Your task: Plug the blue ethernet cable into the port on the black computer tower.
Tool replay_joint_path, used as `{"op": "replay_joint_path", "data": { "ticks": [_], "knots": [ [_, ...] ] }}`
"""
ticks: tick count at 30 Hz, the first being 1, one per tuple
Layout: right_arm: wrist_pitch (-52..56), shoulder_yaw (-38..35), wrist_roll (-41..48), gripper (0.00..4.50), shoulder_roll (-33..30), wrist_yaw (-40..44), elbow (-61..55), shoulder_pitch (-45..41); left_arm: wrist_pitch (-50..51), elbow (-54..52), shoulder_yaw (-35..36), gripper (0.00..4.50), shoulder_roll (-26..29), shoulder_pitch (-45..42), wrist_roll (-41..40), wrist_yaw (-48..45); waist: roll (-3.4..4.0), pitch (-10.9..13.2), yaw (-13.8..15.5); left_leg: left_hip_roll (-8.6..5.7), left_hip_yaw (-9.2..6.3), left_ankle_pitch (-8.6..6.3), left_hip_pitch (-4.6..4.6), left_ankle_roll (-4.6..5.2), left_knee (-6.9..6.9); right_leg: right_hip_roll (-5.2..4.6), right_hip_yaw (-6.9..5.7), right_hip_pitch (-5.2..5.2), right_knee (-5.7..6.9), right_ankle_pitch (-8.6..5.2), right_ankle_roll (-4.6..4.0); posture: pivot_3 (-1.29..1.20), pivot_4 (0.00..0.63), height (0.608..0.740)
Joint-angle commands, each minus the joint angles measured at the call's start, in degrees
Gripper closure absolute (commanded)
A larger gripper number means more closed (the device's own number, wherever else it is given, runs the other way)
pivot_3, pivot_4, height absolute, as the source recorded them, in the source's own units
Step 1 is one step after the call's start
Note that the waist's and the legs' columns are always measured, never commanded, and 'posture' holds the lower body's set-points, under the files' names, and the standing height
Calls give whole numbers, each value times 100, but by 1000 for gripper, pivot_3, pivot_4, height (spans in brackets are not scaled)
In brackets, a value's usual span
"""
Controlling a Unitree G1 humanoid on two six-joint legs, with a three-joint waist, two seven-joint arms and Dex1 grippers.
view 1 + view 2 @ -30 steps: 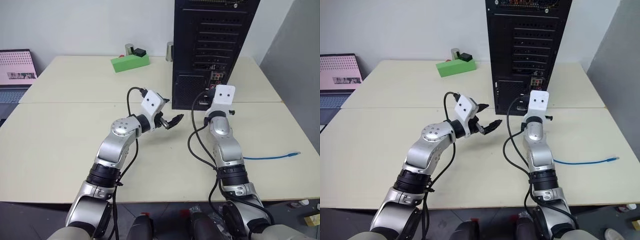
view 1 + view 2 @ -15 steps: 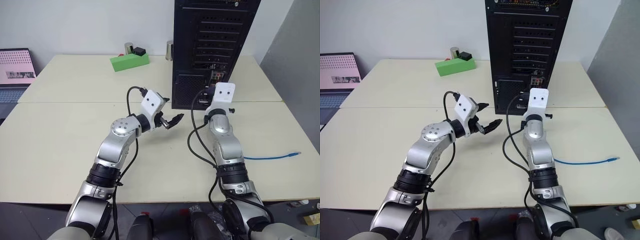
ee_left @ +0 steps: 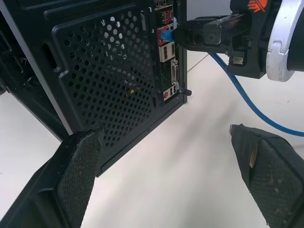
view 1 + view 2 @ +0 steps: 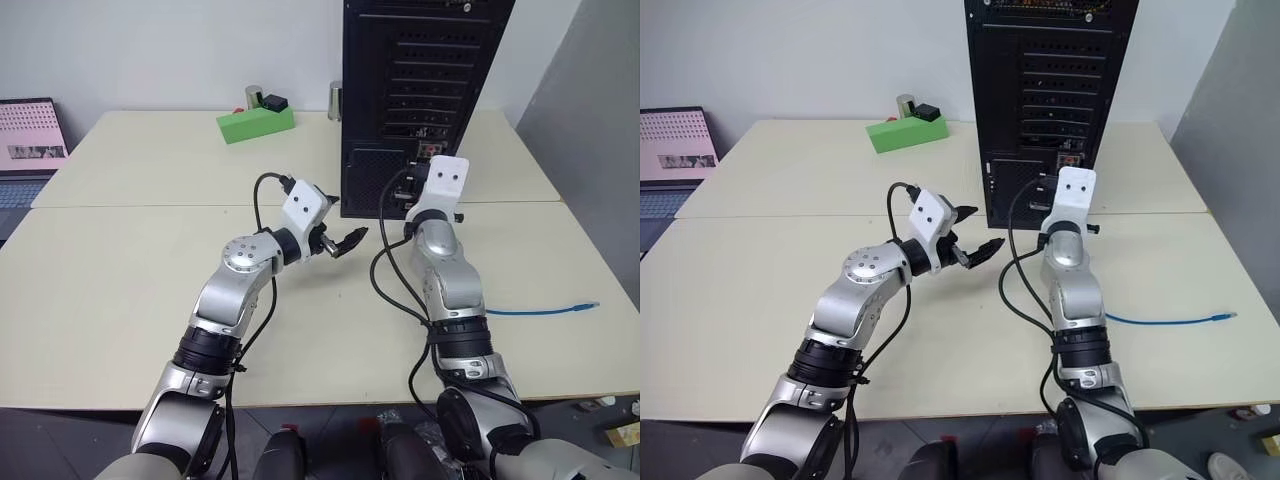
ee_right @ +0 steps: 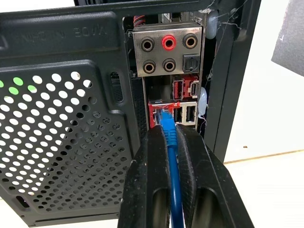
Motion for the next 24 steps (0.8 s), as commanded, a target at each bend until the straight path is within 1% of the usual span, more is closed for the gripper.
{"op": "replay_joint_path", "data": {
  "ticks": [1, 14, 20, 21, 22, 23, 24],
  "knots": [
    [-139, 64, 36, 4500, 49, 17, -164, -345, -101, -199, 71, 22, -31, -58, 11, 10, 0, 0, -7, 0, 0, 0, 0, 0, 0, 0, 1, 0, 0, 0, 0, 0, 150, 740],
    [-174, -40, 107, 4500, 148, -24, 43, -477, -83, -199, 78, 22, -52, -58, 10, 24, 0, 0, -31, 0, 1, 0, 2, 0, 2, 0, 3, -2, 12, 0, 0, 0, 150, 740],
    [-182, -52, 258, 4500, 185, 193, -122, -265, -118, -155, 92, 22, -45, -55, 20, 23, 0, 0, -38, 0, 1, 0, 2, 0, 3, 0, 3, -2, 14, 0, 0, 0, 150, 740],
    [-161, -31, 270, 4159, 174, 250, -200, -158, -123, -147, 100, 7, -41, -56, 19, 24, 0, 0, -41, 0, 2, 0, 3, 0, 3, 0, 3, -2, 14, 0, 0, 0, 150, 740],
    [-100, 4, 286, 3955, 153, 330, -325, -21, -125, -149, 103, 0, -36, -50, 22, 27, 0, 0, -43, 0, 2, 0, 3, 0, 3, 0, 3, -2, 15, 0, 0, 0, 150, 740],
    [-46, 42, 298, 3577, 126, 400, -441, 96, -128, -148, 108, 0, -30, -45, 26, 30, 0, 0, -44, 0, 1, 0, 4, 0, 2, 1, 3, -3, 17, 0, 0, 0, 150, 740],
    [-11, 68, 307, 3444, 107, 447, -517, 170, -130, -148, 110, 0, -26, -41, 28, 32, 0, 0, -36, 0, 1, 0, 4, 0, 2, 1, 3, -3, 17, 0, 0, 0, 150, 740]
  ]
}}
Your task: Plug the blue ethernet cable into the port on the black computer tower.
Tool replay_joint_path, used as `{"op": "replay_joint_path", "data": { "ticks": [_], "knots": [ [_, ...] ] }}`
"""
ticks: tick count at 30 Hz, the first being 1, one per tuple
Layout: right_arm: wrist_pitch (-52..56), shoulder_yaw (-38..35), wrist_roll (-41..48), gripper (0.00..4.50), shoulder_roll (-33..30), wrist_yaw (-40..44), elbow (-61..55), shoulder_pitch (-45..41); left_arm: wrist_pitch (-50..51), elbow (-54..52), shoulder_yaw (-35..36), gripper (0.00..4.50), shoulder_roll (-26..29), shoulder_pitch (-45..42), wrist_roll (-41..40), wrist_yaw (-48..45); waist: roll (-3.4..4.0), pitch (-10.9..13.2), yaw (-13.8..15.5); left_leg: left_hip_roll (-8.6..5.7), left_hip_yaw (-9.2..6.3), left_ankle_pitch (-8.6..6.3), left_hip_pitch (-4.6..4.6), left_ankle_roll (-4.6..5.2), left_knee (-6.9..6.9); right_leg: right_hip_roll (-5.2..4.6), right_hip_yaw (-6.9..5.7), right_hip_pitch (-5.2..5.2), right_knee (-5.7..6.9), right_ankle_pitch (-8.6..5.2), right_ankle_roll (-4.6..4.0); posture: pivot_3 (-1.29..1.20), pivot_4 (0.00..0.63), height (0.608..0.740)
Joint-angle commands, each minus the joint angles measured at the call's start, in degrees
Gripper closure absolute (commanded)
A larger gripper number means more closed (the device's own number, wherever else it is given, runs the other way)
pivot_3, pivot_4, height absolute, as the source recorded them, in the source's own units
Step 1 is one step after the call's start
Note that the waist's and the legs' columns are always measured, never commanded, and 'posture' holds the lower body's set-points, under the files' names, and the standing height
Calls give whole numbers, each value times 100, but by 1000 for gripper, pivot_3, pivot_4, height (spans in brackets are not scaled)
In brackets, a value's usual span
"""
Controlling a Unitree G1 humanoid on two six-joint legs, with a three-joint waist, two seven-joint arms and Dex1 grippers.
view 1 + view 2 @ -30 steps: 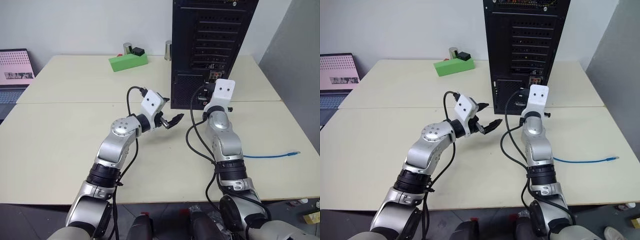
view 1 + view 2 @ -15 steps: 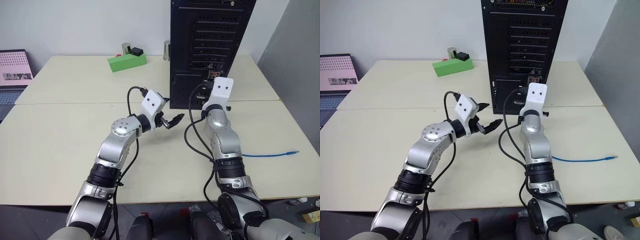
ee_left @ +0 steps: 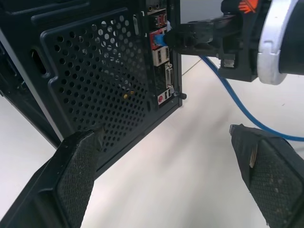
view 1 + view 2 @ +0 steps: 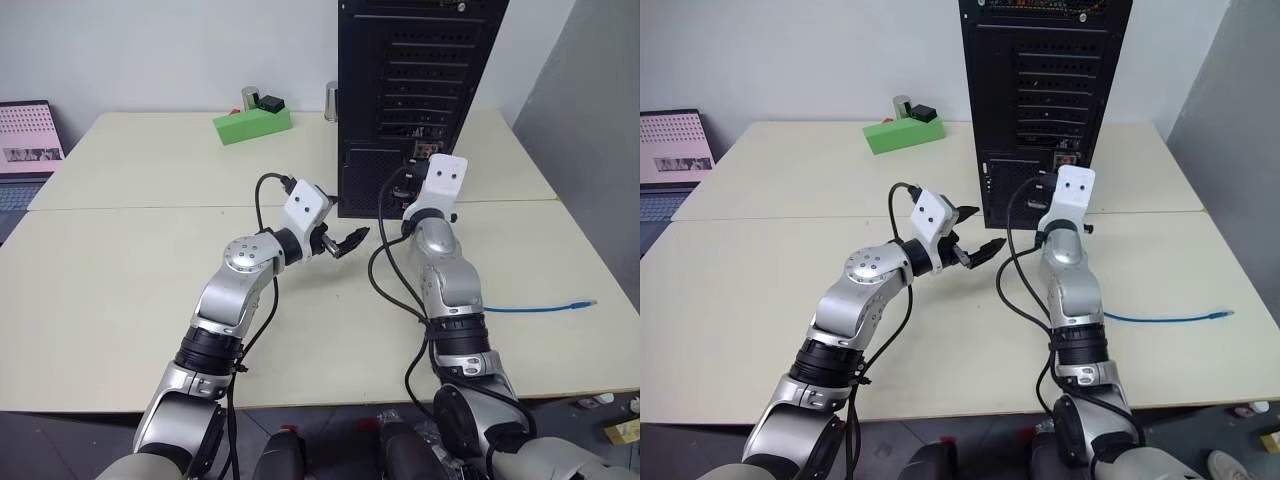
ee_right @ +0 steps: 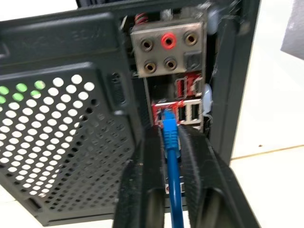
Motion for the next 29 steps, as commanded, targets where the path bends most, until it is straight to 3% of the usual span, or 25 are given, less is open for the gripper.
{"op": "replay_joint_path", "data": {
  "ticks": [1, 9, 12, 16, 19, 24, 29],
  "knots": [
    [65, 251, 92, 3214, -60, 379, -721, 336, -128, -150, 115, 0, 12, -38, 36, 38, 0, 0, 14, 0, 0, 0, -1, 0, -1, 0, -1, 0, -3, 0, 0, 0, 150, 740],
    [760, 571, 330, 1514, -605, 1296, -2318, 1183, 34, -52, 239, 0, 268, -69, 99, -21, 0, 0, 61, -1, -2, 0, -5, 0, 0, -1, -4, 0, -8, 0, 1, 0, 150, 740],
    [966, 496, 601, 894, -1007, 1803, -2754, 1363, 97, -96, 418, 0, 379, -40, -134, -209, 0, 0, 68, -2, -3, 0, -5, 0, 0, -1, -5, 2, -9, -1, 1, 0, 150, 740],
    [1372, 176, 1210, 63, -2034, 2885, -3287, 1539, 55, 3, 535, 0, 670, -192, -288, -647, 0, 0, 82, -2, -5, 0, -12, 0, 1, -2, -10, 3, -19, 0, 1, 0, 150, 740],
    [1508, 12, 1545, 6, -2610, 3414, -3356, 1549, 5, 152, 291, 0, 961, -271, -47, -909, 0, 0, 90, -2, -6, 0, -12, 0, 1, -2, -12, 5, -26, 0, 1, 0, 150, 740],
    [1943, -353, 2450, 6, -3701, 4697, -3588, 1713, -235, -157, 281, 0, 1344, -111, -358, -1836, 0, 1, 90, -1, -6, -1, -14, 1, 0, -1, -13, 5, -29, -1, 2, 0, 150, 740],
    [1933, -456, 2634, 6, -4153, 4932, -3507, 1826, -108, -131, 397, 0, 1496, -154, -702, -2336, 0, 1, 100, -2, -7, -1, -22, 1, 4, -3, -15, 5, -35, -1, 2, 0, 150, 740]
  ]
}}
